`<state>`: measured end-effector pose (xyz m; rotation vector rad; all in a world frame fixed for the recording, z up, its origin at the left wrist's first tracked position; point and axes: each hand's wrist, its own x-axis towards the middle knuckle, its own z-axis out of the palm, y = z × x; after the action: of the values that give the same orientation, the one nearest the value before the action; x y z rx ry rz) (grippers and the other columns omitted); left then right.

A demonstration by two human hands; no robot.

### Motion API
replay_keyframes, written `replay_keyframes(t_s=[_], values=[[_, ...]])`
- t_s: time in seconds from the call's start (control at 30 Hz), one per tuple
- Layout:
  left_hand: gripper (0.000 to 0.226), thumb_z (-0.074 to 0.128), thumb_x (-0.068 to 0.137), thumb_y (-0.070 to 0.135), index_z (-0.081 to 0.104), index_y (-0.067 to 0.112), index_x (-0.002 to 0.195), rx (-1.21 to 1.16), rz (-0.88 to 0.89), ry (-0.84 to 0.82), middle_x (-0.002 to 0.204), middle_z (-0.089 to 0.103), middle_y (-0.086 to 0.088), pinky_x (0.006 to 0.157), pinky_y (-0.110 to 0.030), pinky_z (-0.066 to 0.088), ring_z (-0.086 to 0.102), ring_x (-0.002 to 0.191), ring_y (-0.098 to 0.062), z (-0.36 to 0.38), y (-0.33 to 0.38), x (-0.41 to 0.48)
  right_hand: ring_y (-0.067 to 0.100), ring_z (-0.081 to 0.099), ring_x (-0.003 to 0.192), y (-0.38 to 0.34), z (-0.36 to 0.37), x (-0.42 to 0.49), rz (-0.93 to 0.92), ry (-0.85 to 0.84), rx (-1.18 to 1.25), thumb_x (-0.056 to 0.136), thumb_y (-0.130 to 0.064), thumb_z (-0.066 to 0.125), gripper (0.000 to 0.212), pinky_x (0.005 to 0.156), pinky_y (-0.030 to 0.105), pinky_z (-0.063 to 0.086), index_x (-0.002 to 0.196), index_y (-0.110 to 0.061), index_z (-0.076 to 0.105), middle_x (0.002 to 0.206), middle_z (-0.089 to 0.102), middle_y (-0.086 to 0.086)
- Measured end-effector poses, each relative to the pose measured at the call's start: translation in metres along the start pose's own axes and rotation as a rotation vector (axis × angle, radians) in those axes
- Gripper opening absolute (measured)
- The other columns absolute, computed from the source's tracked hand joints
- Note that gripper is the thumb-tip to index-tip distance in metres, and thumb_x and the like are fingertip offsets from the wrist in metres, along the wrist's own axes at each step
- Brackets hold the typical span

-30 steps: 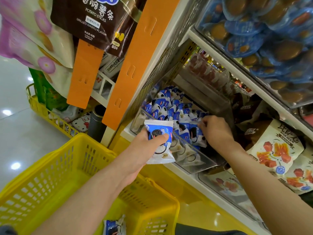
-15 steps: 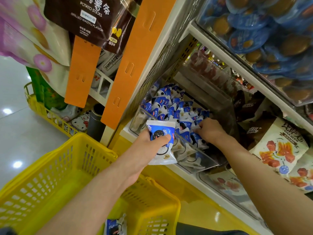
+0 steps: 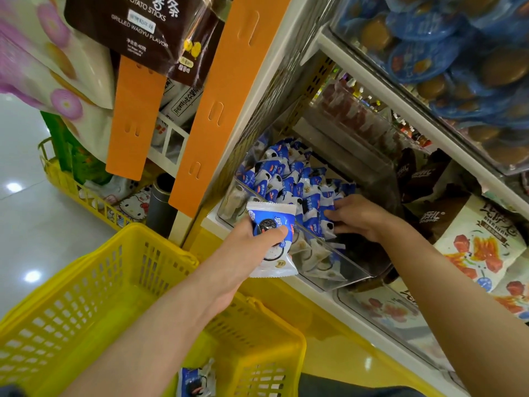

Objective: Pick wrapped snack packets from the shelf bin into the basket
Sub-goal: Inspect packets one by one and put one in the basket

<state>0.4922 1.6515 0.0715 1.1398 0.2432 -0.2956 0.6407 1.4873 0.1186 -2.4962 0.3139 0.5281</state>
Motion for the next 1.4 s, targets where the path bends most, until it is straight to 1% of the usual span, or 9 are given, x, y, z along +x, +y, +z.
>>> replay_keyframes(t_s=[0.27, 0.4, 0.53, 0.63, 0.73, 0.93, 1.1, 1.2, 1.4], values=[[0.027, 0.060, 0.087, 0.024, 0.053, 0.024, 0.114, -0.023, -0.010, 0.024, 0.101, 0.070, -0.001, 0.099, -0.044, 0.044, 0.065, 0.097, -0.018, 0.004, -0.004, 0.004, 0.021, 0.059, 0.086, 0.004, 0.011, 0.006, -0.083, 0.146, -0.044, 0.088, -0.020, 0.061, 0.028, 0.081, 0.031, 0.053, 0.107, 0.000, 0.062, 0.114, 0.061, 0.015], [0.025, 0.059, 0.088, 0.019, 0.052, 0.013, 0.110, -0.048, -0.032, 0.096, 0.071, 0.064, 0.002, 0.059, -0.021, 0.052, 0.062, 0.055, -0.003, 0.006, -0.003, 0.001, 0.025, 0.060, 0.100, 0.005, 0.013, -0.004, -0.180, 0.300, -0.294, 0.093, -0.035, 0.052, 0.039, 0.088, 0.037, 0.049, 0.119, -0.006, 0.055, 0.116, 0.060, 0.012], [0.029, 0.055, 0.090, 0.024, 0.050, 0.022, 0.119, 0.022, -0.021, 0.079, 0.100, 0.068, -0.003, 0.094, -0.043, 0.048, 0.065, 0.091, -0.018, 0.005, -0.009, -0.005, 0.010, 0.057, 0.094, 0.009, 0.022, -0.032, -0.556, 0.488, -0.092, 0.094, -0.030, 0.050, 0.025, 0.077, 0.025, 0.048, 0.116, -0.017, 0.054, 0.106, 0.060, -0.004], [0.027, 0.052, 0.092, 0.031, 0.050, 0.029, 0.118, 0.109, 0.007, 0.060, 0.112, 0.065, 0.003, 0.101, -0.040, 0.041, 0.061, 0.104, -0.013, 0.004, -0.015, -0.012, -0.004, 0.053, 0.079, 0.011, 0.039, -0.067, -0.788, 0.479, 0.041, 0.094, -0.027, 0.050, 0.006, 0.066, 0.008, 0.043, 0.097, -0.030, 0.054, 0.085, 0.056, -0.019], [0.028, 0.050, 0.093, 0.034, 0.050, 0.032, 0.121, 0.150, 0.092, 0.041, 0.116, 0.062, 0.011, 0.100, -0.033, 0.039, 0.057, 0.109, -0.005, 0.001, -0.019, -0.017, -0.005, 0.051, 0.082, 0.021, 0.059, -0.093, -0.926, 0.431, -0.014, 0.093, -0.027, 0.051, 0.008, 0.070, 0.005, 0.039, 0.098, -0.027, 0.057, 0.085, 0.054, -0.020], [0.026, 0.053, 0.092, 0.024, 0.054, 0.026, 0.118, 0.201, 0.204, 0.104, 0.110, 0.066, 0.009, 0.088, -0.022, 0.046, 0.061, 0.101, -0.002, -0.003, -0.024, -0.023, 0.001, 0.040, 0.098, 0.037, 0.077, -0.107, -0.884, 0.401, -0.014, 0.088, -0.030, 0.058, 0.025, 0.081, -0.001, 0.029, 0.111, -0.020, 0.062, 0.092, 0.050, -0.022], [0.021, 0.051, 0.093, 0.015, 0.054, 0.017, 0.114, 0.224, 0.240, 0.133, 0.098, 0.067, 0.009, 0.060, -0.004, 0.045, 0.063, 0.075, 0.010, -0.005, -0.028, -0.023, 0.002, 0.047, 0.079, 0.041, 0.084, -0.112, -0.946, 0.398, -0.007, 0.087, -0.023, 0.062, 0.014, 0.072, 0.006, 0.037, 0.097, -0.015, 0.067, 0.082, 0.054, -0.013], [0.016, 0.049, 0.094, 0.023, 0.056, 0.018, 0.107, 0.231, 0.237, 0.153, 0.072, 0.066, 0.021, 0.050, -0.004, 0.041, 0.059, 0.059, 0.012, -0.006, -0.030, -0.024, 0.002, 0.052, 0.071, 0.044, 0.091, -0.109, -0.886, 0.284, 0.130, 0.087, -0.020, 0.062, 0.006, 0.064, 0.010, 0.041, 0.090, -0.017, 0.066, 0.079, 0.058, -0.009], [0.018, 0.046, 0.095, 0.029, 0.058, 0.016, 0.093, 0.261, 0.158, 0.231, 0.094, 0.068, -0.010, 0.061, -0.018, 0.050, 0.067, 0.080, -0.013, -0.011, -0.037, -0.022, -0.001, 0.052, 0.070, 0.051, 0.103, -0.101, -0.867, 0.171, 0.191, 0.084, -0.014, 0.066, 0.003, 0.067, 0.012, 0.042, 0.086, -0.012, 0.069, 0.078, 0.058, -0.010]])
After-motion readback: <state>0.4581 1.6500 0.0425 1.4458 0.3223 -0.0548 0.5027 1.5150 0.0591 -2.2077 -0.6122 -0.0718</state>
